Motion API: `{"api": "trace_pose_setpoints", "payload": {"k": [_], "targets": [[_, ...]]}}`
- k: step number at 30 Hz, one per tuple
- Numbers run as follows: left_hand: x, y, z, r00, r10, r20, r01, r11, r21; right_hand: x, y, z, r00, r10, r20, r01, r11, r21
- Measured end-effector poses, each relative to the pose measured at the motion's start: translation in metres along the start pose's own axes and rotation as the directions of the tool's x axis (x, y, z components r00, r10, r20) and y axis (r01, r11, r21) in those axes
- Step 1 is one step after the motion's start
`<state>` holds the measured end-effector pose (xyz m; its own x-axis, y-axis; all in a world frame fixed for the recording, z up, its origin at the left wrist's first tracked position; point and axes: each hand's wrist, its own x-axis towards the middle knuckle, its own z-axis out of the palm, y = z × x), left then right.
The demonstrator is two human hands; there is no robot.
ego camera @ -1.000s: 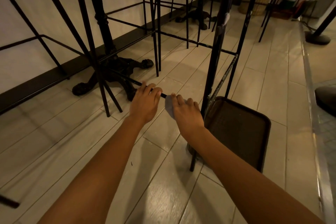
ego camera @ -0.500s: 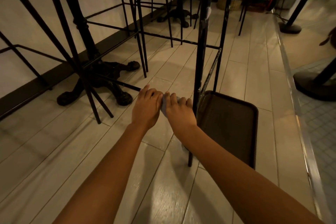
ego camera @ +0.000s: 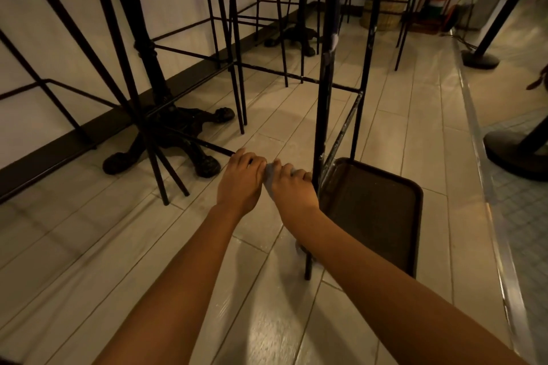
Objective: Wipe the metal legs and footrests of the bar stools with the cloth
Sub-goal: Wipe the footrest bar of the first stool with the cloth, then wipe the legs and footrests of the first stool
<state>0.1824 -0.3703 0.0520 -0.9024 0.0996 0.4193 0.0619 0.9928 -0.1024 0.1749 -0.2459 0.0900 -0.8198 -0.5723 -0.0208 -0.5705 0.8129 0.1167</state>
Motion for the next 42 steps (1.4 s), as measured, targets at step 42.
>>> {"api": "trace_pose_setpoints", "payload": {"k": [42], "targets": [[0.044, 0.102, -0.094, 0.802, -0.589, 0.105, 0.257, 0.181, -0.949, -0.052, 0.091, -0.004, 0.603, 0.068, -0.795, 0.542, 0.697, 0.471]]}}
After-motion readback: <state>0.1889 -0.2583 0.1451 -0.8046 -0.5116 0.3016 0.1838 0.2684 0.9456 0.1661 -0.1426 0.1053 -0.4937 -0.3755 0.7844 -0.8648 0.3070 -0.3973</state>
